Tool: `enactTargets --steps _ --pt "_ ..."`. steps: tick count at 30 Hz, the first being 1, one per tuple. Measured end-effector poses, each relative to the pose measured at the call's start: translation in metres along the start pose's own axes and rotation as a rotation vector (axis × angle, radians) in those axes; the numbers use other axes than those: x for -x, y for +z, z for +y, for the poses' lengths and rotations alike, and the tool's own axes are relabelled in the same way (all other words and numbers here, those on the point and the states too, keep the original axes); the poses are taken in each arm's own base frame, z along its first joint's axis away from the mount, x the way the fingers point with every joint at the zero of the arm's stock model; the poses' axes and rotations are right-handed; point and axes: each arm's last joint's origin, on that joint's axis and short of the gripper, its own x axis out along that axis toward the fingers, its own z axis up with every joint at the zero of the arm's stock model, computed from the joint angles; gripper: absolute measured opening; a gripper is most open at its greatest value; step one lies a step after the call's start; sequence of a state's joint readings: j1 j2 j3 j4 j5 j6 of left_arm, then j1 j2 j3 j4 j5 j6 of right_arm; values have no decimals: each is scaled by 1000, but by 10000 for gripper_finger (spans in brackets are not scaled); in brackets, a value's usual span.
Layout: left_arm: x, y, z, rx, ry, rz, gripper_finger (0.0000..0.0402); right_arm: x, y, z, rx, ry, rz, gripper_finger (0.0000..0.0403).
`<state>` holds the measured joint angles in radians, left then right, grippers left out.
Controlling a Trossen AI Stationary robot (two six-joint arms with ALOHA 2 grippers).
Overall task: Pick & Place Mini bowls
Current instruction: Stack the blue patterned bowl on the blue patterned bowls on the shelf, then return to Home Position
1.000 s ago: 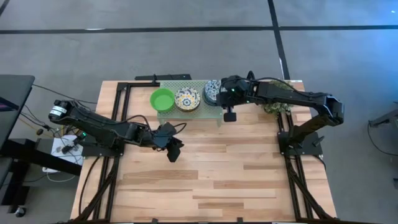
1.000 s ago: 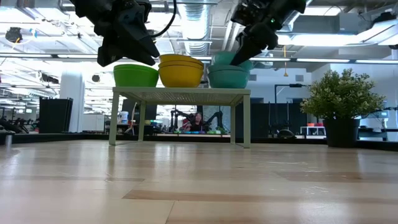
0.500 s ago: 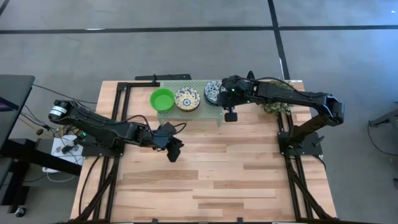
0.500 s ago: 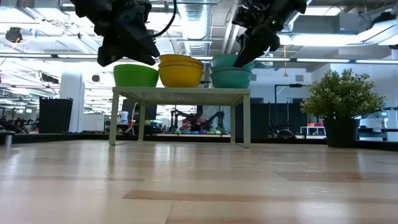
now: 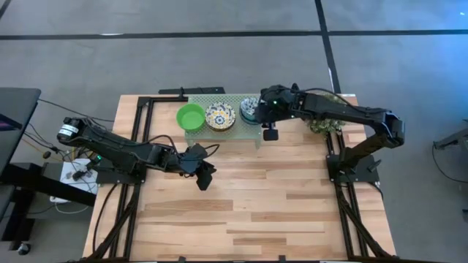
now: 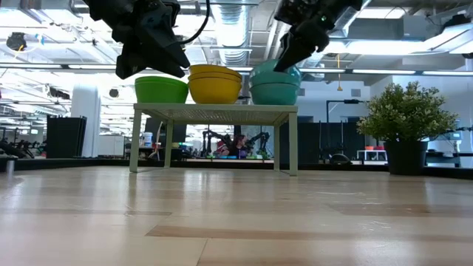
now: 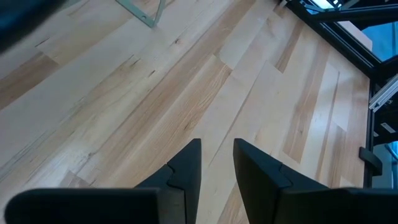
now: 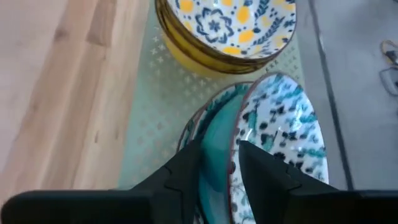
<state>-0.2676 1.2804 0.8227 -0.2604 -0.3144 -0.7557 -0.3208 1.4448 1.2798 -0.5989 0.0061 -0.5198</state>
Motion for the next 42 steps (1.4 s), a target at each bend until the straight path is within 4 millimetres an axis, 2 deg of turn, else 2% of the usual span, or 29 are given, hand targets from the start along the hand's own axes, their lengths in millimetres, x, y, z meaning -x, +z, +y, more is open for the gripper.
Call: enactTargets --steps 12,19,26,30,33,36,39,42 --pt "0 0 0 0 0 0 94 2 1 5 -1 33 21 125" --pt "0 0 0 0 0 0 94 14 20 10 44 39 -34 125" --pt "3 1 0 -119 -5 -7 94 49 40 16 47 71 -52 121" --pt "19 10 2 -177 15 -100 87 83 45 23 8 52 -66 102" --pt "42 18 3 -270 9 -188 59 105 36 32 3 163 -109 83" --pt "67 22 4 -355 -21 -252 14 125 18 43 -12 296 -193 62" --pt "90 23 9 -457 17 -318 7 135 -6 52 -58 280 -282 40" --pt "105 15 18 -515 109 -386 7 135 -32 63 -107 229 -417 17"
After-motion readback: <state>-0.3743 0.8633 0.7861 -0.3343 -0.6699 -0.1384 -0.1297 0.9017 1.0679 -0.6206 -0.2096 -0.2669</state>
